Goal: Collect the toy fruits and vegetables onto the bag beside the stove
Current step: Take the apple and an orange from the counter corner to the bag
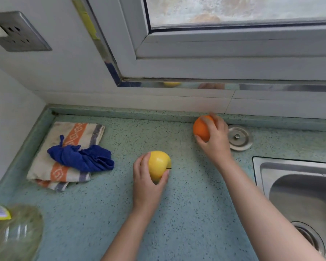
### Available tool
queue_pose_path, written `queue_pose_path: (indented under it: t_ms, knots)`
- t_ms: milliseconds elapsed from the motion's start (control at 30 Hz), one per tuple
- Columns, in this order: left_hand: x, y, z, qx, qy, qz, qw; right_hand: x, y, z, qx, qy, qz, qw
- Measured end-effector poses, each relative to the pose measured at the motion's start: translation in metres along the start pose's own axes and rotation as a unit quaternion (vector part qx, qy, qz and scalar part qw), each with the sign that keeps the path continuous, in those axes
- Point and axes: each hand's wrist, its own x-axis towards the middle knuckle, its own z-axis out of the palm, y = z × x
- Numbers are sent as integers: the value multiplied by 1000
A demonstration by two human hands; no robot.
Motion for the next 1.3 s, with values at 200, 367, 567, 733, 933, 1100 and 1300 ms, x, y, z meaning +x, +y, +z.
queue_pose_path:
  t_ms: [200,367,567,733,933,1100,1300]
  knots:
    - [-11,9,-11,-50,51,-32,997,-22,-7,-10,37,-7,7,999]
    - [-31,19,-33,-49,69,-12,996,-58,-28,-25,59,-8,-13,998]
    - [-61,33,-68,-69,113,23,991,-107,-69,-51,126,-14,-42,991]
    - [-98,35,-99,-69,129,54,988,-140,-98,-69,161,-34,-60,985]
    - [-140,26,-125,-62,155,66,984,-181,-128,-78,173,-67,-76,980]
    - [-174,13,-144,-63,180,57,980,-212,-151,-72,174,-98,-98,975]
    - [-239,-21,-183,-63,248,9,967,-263,-197,-43,190,-186,-160,951]
